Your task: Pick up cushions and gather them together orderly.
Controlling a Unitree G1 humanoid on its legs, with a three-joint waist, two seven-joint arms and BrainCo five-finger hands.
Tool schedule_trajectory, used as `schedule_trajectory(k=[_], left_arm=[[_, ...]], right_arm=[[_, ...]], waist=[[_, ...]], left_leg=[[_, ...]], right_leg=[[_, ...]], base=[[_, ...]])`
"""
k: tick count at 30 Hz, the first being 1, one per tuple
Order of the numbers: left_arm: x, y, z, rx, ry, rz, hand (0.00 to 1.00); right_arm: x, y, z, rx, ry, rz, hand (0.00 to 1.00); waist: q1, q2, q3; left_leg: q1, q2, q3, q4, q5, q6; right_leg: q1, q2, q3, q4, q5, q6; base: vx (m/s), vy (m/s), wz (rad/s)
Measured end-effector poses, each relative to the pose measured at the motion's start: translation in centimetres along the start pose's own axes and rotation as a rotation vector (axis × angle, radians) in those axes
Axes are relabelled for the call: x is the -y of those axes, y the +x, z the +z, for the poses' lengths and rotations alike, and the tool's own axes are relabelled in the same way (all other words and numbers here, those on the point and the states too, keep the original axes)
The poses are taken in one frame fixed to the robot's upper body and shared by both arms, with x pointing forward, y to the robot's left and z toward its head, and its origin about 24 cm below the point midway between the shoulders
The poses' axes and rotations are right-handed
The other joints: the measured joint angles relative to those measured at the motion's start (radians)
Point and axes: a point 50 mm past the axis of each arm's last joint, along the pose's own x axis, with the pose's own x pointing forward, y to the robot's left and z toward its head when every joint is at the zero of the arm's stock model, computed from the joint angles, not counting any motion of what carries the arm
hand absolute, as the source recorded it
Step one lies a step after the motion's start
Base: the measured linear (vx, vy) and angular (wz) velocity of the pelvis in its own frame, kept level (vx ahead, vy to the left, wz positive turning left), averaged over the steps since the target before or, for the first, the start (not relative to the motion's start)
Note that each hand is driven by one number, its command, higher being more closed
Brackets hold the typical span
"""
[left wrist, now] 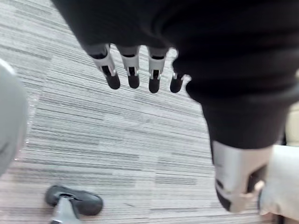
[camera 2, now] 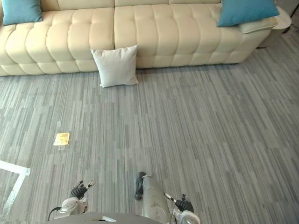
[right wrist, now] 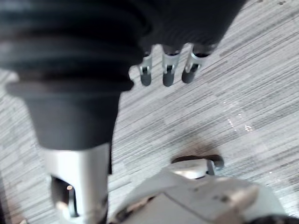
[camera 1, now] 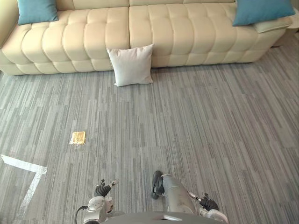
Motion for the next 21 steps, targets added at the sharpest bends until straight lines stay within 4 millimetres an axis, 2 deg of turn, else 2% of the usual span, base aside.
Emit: schedule_trajectory(k=[2,3,4,5,6,7,8,9,10,11,12,14,16,17,18,19,20,21], left_arm=[[-0.1,0.0,0.2,0.007,-0.013,0.009,0.0],[-0.2,0.0,0.0,0.002,-0.03,0.012,0.0],[-0.2,-0.1,-0.1,0.0,-0.032,0.014,0.0],[-0.6,-0.1,-0.2,-0.004,-0.037,0.025,0.0],[-1.3,-0.1,-0.3,-0.007,-0.038,0.044,0.0],[-1.6,-0.1,-0.4,-0.009,-0.04,0.051,0.0],[-2.2,-0.1,-0.4,-0.01,-0.047,0.07,0.0],[-2.6,0.1,0.0,-0.002,-0.03,0.074,0.0],[-2.7,0.2,0.1,-0.003,-0.019,0.074,0.0],[-2.7,0.2,0.0,-0.013,-0.013,0.075,0.0],[-2.7,0.2,-0.3,-0.027,-0.005,0.084,0.0],[-2.8,0.1,-0.6,-0.035,-0.001,0.087,0.0],[-2.5,0.1,-0.4,-0.03,0.003,0.078,0.0],[-2.5,0.1,-0.6,-0.034,0.002,0.078,0.0],[-2.5,0.1,-0.6,-0.036,0.0,0.08,0.0],[-2.5,0.1,-0.8,-0.045,-0.005,0.083,0.0],[-2.1,0.1,-0.9,-0.055,-0.006,0.075,0.0],[-2.1,0.1,-0.9,-0.055,-0.007,0.072,0.0]], right_arm=[[-0.3,0.0,0.0,0.001,0.007,0.005,0.0],[-0.4,-0.1,-0.2,-0.002,0.01,0.007,0.0],[-0.5,-0.1,-0.2,-0.001,0.009,0.008,0.0],[-0.9,0.1,0.1,0.005,0.005,0.021,0.0],[-1.5,-0.1,-0.4,-0.006,0.015,0.032,0.0],[-1.5,-0.2,-0.8,-0.017,0.019,0.032,0.0],[-2.1,-0.4,-1.1,-0.025,0.027,0.046,0.0],[-3.1,-0.4,-1.0,-0.019,0.04,0.067,0.0],[-3.3,-0.4,-0.9,-0.012,0.044,0.073,0.0],[-3.5,-0.4,-0.6,0.0,0.044,0.078,0.0],[-3.7,-0.5,-0.3,0.02,0.035,0.09,0.0],[-3.9,-0.5,-0.2,0.031,0.033,0.097,0.0],[-4.2,-0.5,0.1,0.048,0.033,0.108,0.0],[-4.3,-0.5,0.4,0.06,0.033,0.113,0.0],[-4.3,-0.5,0.5,0.063,0.034,0.113,0.0],[-4.1,-0.4,0.7,0.068,0.039,0.107,0.0],[-3.9,-0.3,1.0,0.074,0.034,0.104,0.0],[-3.9,-0.3,1.0,0.075,0.033,0.103,0.0]], waist=[[0.022,-0.011,0.005],[0.027,-0.017,0.0],[0.027,-0.016,-0.001],[0.03,-0.023,-0.004],[0.033,-0.046,-0.021],[0.038,-0.053,-0.03],[0.054,-0.091,-0.037],[0.057,-0.115,-0.04],[0.052,-0.122,-0.039],[0.045,-0.124,-0.035],[0.041,-0.112,-0.026],[0.038,-0.113,-0.029],[0.035,-0.113,-0.029],[0.022,-0.112,-0.029],[0.019,-0.111,-0.027],[0.014,-0.108,-0.026],[0.008,-0.099,-0.022],[0.007,-0.098,-0.022]], left_leg=[[-0.011,-0.031,-0.012,-0.255,0.015,-0.013],[-0.009,-0.054,-0.042,-0.408,0.046,-0.031],[-0.009,-0.055,-0.047,-0.431,0.054,-0.03],[-0.006,-0.061,-0.055,-0.436,0.123,-0.012],[-0.009,-0.089,-0.05,-0.406,0.167,0.02],[-0.009,-0.094,-0.039,-0.389,0.166,0.021],[0.003,-0.105,0.011,-0.359,0.114,0.024],[0.025,-0.124,0.037,-0.351,0.076,0.04],[0.045,-0.133,0.047,-0.349,0.056,0.05],[0.076,-0.145,0.05,-0.35,0.031,0.057],[0.165,-0.157,0.054,-0.361,-0.017,0.067],[0.25,-0.163,0.058,-0.392,-0.044,0.067],[0.321,-0.165,0.061,-0.439,-0.06,0.062],[0.361,-0.166,0.062,-0.472,-0.071,0.051],[0.379,-0.166,0.064,-0.486,-0.073,0.049],[0.423,-0.166,0.07,-0.521,-0.074,0.047],[0.483,-0.164,0.073,-0.574,-0.076,0.045],[0.49,-0.164,0.072,-0.581,-0.076,0.045]], right_leg=[[0.051,-0.012,0.023,-0.023,-0.019,0.03],[0.064,-0.024,0.044,-0.025,-0.046,0.063],[0.067,-0.025,0.05,-0.024,-0.052,0.068],[0.08,-0.039,0.077,-0.018,-0.078,0.091],[0.081,-0.073,0.104,-0.006,-0.102,0.116],[0.081,-0.087,0.116,0.007,-0.107,0.122],[0.05,-0.117,0.152,0.068,-0.107,0.133],[-0.014,-0.155,0.172,0.216,-0.089,0.145],[-0.057,-0.171,0.183,0.325,-0.063,0.148],[-0.106,-0.186,0.192,0.456,-0.009,0.148],[-0.18,-0.199,0.207,0.677,0.011,0.157],[-0.235,-0.186,0.201,0.773,-0.004,0.157],[-0.311,-0.172,0.153,0.777,-0.03,0.148],[-0.381,-0.154,0.111,0.708,-0.042,0.143],[-0.399,-0.148,0.097,0.664,-0.047,0.133],[-0.425,-0.126,0.072,0.564,-0.048,0.117],[-0.444,-0.084,0.068,0.384,-0.014,0.094],[-0.444,-0.08,0.07,0.359,-0.005,0.094]], base=[[0.3,0.146,-0.3],[0.29,0.181,-0.42],[0.32,0.247,-0.51],[0.39,0.317,-0.51],[0.43,0.343,-0.57],[0.47,0.327,-0.74],[0.47,0.304,-0.7],[0.56,0.357,-0.59],[0.45,0.303,-0.17],[0.55,0.302,0.02],[0.46,0.202,0.03],[0.47,0.13,0.08],[0.41,0.048,0.06],[0.33,0.006,0.01],[0.43,-0.016,-0.01],[0.45,-0.041,0.01],[0.46,-0.053,0.03],[0.6,-0.106,0.28]])
